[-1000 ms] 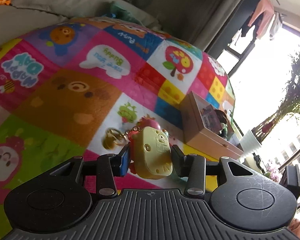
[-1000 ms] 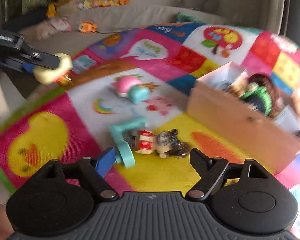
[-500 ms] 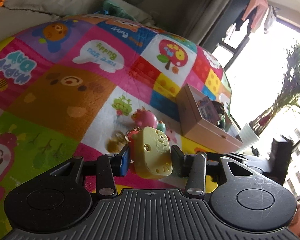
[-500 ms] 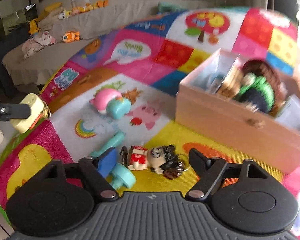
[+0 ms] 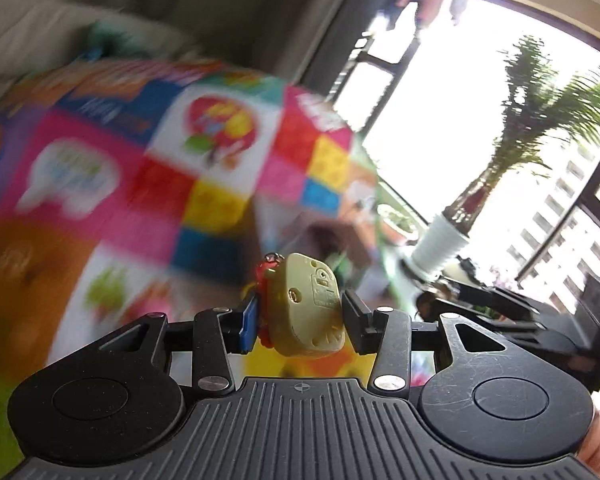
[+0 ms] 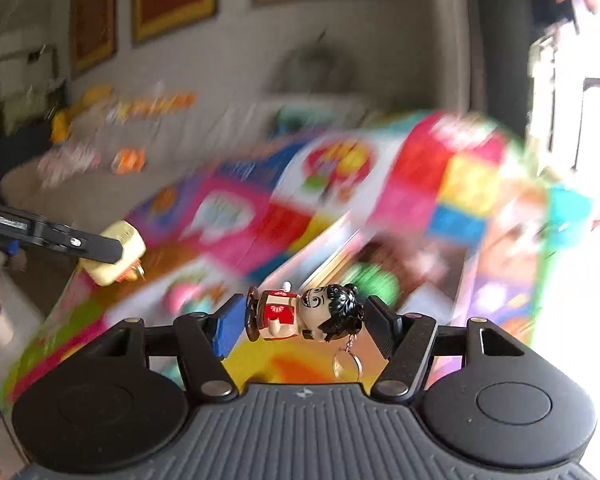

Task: Organize objects
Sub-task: 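Lift yellow keychain toy with left tool while right tool grasps figurine keychain, then drop keychain toy into box with left tool while right tool drops figurine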

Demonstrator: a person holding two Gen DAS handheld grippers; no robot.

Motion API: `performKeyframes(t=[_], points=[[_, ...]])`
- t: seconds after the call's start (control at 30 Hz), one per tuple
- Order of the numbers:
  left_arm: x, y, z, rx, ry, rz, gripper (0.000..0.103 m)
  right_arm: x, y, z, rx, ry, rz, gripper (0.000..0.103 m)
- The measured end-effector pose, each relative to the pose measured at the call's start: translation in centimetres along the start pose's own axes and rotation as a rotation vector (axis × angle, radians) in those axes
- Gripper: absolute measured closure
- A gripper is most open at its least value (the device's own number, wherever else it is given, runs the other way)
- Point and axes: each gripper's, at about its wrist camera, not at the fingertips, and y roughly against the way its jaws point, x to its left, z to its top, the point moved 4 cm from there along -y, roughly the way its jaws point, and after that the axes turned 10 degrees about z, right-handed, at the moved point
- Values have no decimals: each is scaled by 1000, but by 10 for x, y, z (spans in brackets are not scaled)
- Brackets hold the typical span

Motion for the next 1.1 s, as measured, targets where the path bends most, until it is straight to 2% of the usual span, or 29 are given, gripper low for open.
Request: performKeyframes(t=[0.07, 0.13, 0.27, 0.33, 0.4, 0.47, 0.53, 0.67, 0.8, 0.9, 1.0, 1.1], points=[[-20, -22, 32, -20, -36, -18, 56, -14, 15, 13, -64, 4, -42, 38], [-35, -53, 62, -22, -24, -33, 56, -28, 26, 22, -112, 1, -77, 38], [-44, -126, 104, -4, 117, -63, 55, -52, 29, 26, -152, -34, -89, 38], [-43, -166, 110, 44, 180, -72, 56, -65, 24, 24, -149, -64, -94, 38], [-37, -207, 105, 136, 232, -40, 57, -76, 17, 23, -138, -86, -102, 38], [-30, -231, 96, 185, 244, -23, 57, -84, 11, 21, -130, -98, -114, 38], [-24, -241, 87, 196, 227, -20, 58, -91, 6, 19, -123, -109, -124, 38], [-10, -219, 73, 130, 191, -55, 58, -101, -5, 31, -129, -153, -114, 38], [-1, -169, 56, 56, 81, -34, 58, -105, -25, 69, -139, -212, -54, 38], [14, -123, 42, 6, 68, -35, 58, -107, -60, 102, -113, -273, -6, 38], [34, -89, 25, -13, 93, -15, 58, -103, -106, 125, -71, -284, -14, 37], [55, -64, 4, -12, 90, 36, 58, -100, -148, 132, -22, -302, -61, 27]])
